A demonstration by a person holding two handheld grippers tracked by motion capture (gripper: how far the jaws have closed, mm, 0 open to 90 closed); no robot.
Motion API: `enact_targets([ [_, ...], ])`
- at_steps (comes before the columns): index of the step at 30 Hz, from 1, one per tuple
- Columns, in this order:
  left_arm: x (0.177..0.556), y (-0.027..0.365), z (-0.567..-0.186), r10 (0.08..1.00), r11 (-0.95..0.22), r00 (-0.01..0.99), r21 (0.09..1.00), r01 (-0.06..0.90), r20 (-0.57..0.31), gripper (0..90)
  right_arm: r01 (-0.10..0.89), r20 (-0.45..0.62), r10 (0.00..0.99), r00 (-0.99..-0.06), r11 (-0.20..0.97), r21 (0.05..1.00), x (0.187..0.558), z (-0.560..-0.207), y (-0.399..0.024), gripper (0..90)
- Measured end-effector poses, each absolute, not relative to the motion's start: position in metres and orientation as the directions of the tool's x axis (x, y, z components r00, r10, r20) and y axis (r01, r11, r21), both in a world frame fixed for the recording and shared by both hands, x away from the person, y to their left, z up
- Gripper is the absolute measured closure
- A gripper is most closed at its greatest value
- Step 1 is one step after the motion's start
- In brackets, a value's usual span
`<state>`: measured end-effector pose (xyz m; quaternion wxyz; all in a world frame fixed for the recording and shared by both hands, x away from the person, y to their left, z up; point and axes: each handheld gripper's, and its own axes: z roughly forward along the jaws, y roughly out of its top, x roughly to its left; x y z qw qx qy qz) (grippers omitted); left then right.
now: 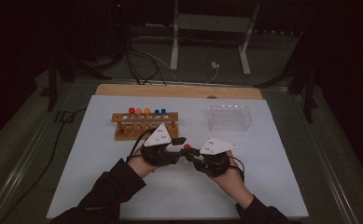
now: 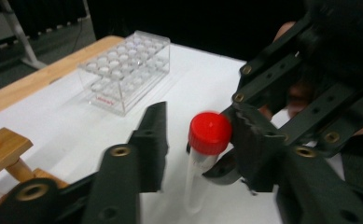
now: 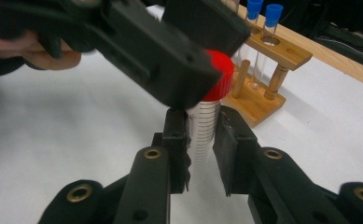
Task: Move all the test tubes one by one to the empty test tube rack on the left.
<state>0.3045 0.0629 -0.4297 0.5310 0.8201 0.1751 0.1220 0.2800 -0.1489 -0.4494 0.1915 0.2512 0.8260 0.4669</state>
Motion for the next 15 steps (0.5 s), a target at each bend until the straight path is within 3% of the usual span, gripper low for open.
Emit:
enact_targets([
  [4,0.3037,0.0611,-0.4294,0.4,-0.381,0.916,0.912,0.148,0.018,70.1,0.232,-0.084,0.596,-0.799,0.433,0.871,0.2802,-0.4488,-0.15,75.2],
  [10,0.3042,0.063,-0.4266,0.396,-0.378,0.918,0.915,0.142,0.021,71.4,0.226,-0.076,0.592,-0.802,0.419,0.879,0.2802,-0.4482,-0.1516,74.2],
  [15,0.3047,0.0683,-0.4237,0.413,-0.385,0.91,0.913,0.139,0.036,71.6,0.216,-0.082,0.599,-0.797,0.409,0.887,0.2789,-0.4476,-0.1533,65.0],
])
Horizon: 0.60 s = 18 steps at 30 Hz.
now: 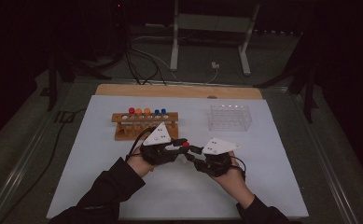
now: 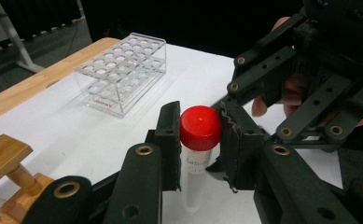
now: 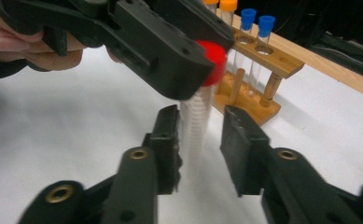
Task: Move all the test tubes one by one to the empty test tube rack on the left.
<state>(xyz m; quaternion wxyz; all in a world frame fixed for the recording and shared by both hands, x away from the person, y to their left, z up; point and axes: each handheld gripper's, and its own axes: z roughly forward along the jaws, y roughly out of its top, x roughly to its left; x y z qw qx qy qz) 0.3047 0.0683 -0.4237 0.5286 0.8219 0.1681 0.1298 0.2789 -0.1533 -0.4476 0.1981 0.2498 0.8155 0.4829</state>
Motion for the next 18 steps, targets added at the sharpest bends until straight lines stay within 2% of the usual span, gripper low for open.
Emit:
enact_targets([
  [9,0.305,0.093,-0.419,0.45,-0.397,0.892,0.905,0.151,0.048,71.6,0.232,-0.081,0.635,-0.768,0.395,0.889,0.282,-0.448,-0.16,41.8],
  [14,0.304,0.11,-0.414,0.482,-0.399,0.874,0.903,0.159,0.059,71.6,0.252,-0.063,0.636,-0.769,0.392,0.885,0.283,-0.451,-0.16,19.0],
  [18,0.303,0.125,-0.409,0.513,-0.4,0.855,0.901,0.166,0.07,71.7,0.266,-0.045,0.647,-0.761,0.375,0.888,0.284,-0.451,-0.159,7.6],
])
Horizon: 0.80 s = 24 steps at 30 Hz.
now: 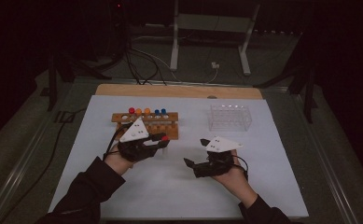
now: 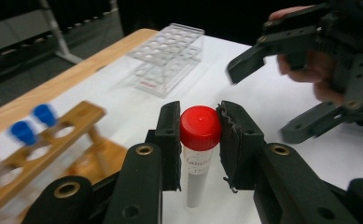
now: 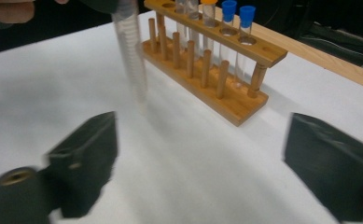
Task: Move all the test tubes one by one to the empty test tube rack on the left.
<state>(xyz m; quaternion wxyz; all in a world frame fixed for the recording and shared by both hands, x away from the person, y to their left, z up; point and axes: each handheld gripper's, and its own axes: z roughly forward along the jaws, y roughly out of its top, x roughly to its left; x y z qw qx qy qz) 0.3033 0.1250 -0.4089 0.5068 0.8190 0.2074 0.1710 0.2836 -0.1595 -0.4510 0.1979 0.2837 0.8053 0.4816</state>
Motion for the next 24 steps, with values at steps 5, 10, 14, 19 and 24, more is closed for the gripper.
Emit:
enact_targets([
  [5,0.304,0.144,-0.405,0.569,-0.388,0.82,0.9,0.197,0.066,71.7,0.269,-0.025,0.621,-0.783,0.373,0.888,0.285,-0.449,-0.165,0.0],
  [10,0.304,0.162,-0.396,0.616,-0.392,0.782,0.897,0.203,0.092,71.6,0.268,-0.016,0.614,-0.789,0.368,0.89,0.285,-0.449,-0.168,0.0],
  [14,0.307,0.178,-0.385,0.661,-0.385,0.742,0.9,0.205,0.114,71.7,0.268,-0.004,0.614,-0.789,0.35,0.898,0.285,-0.447,-0.17,0.0],
  [19,0.315,0.2,-0.374,0.725,-0.366,0.675,0.907,0.21,0.136,71.7,0.266,0.0,0.62,-0.785,0.337,0.903,0.286,-0.446,-0.172,0.0],
  [24,0.328,0.215,-0.366,0.785,-0.332,0.601,0.921,0.203,0.15,71.7,0.26,-0.006,0.619,-0.785,0.338,0.905,0.286,-0.445,-0.173,0.0],
])
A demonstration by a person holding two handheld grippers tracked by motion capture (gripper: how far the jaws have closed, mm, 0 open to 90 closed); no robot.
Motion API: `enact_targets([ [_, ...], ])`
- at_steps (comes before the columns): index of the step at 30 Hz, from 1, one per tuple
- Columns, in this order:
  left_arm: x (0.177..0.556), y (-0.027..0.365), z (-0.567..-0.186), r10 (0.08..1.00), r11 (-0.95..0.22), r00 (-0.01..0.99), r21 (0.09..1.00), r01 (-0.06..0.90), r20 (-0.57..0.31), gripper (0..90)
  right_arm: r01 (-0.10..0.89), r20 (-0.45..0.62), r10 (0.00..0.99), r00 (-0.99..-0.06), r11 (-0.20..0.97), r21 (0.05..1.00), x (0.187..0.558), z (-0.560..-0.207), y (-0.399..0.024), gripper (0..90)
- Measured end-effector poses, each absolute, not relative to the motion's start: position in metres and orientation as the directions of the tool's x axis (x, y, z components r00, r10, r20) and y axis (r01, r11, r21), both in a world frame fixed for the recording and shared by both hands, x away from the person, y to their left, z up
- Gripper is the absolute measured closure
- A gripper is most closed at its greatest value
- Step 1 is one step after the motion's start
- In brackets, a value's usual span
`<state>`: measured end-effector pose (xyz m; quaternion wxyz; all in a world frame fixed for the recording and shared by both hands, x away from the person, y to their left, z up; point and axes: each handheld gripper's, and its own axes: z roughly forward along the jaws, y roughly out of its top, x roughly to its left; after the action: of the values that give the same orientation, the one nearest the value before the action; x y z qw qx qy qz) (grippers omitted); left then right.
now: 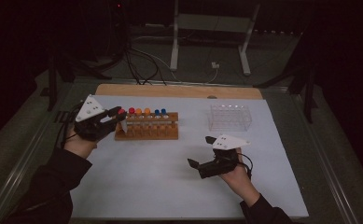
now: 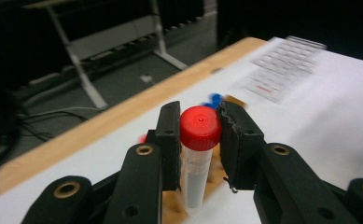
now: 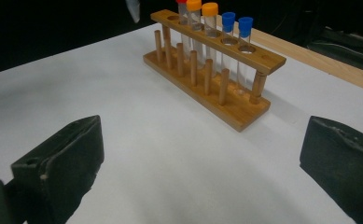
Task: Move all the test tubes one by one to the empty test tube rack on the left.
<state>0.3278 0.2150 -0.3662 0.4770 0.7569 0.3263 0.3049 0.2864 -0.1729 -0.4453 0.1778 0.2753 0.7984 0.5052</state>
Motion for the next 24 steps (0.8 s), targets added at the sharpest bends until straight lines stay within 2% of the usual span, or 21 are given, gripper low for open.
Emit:
enact_targets([
  [7,0.354,0.22,-0.373,0.843,-0.304,0.507,0.937,0.174,0.179,71.6,0.256,-0.006,0.613,-0.79,0.338,0.906,0.286,-0.445,-0.173,0.0],
  [14,0.377,0.217,-0.396,0.867,-0.277,0.473,0.942,0.19,0.16,71.6,0.26,-0.004,0.613,-0.79,0.34,0.904,0.287,-0.446,-0.174,0.0],
  [15,0.38,0.218,-0.4,0.869,-0.254,0.476,0.945,0.204,0.131,71.6,0.258,-0.006,0.614,-0.789,0.341,0.904,0.287,-0.446,-0.175,0.0],
  [24,0.398,0.218,-0.431,0.886,-0.25,0.456,0.918,0.308,0.088,71.6,0.262,-0.003,0.616,-0.788,0.339,0.903,0.288,-0.447,-0.176,0.0],
])
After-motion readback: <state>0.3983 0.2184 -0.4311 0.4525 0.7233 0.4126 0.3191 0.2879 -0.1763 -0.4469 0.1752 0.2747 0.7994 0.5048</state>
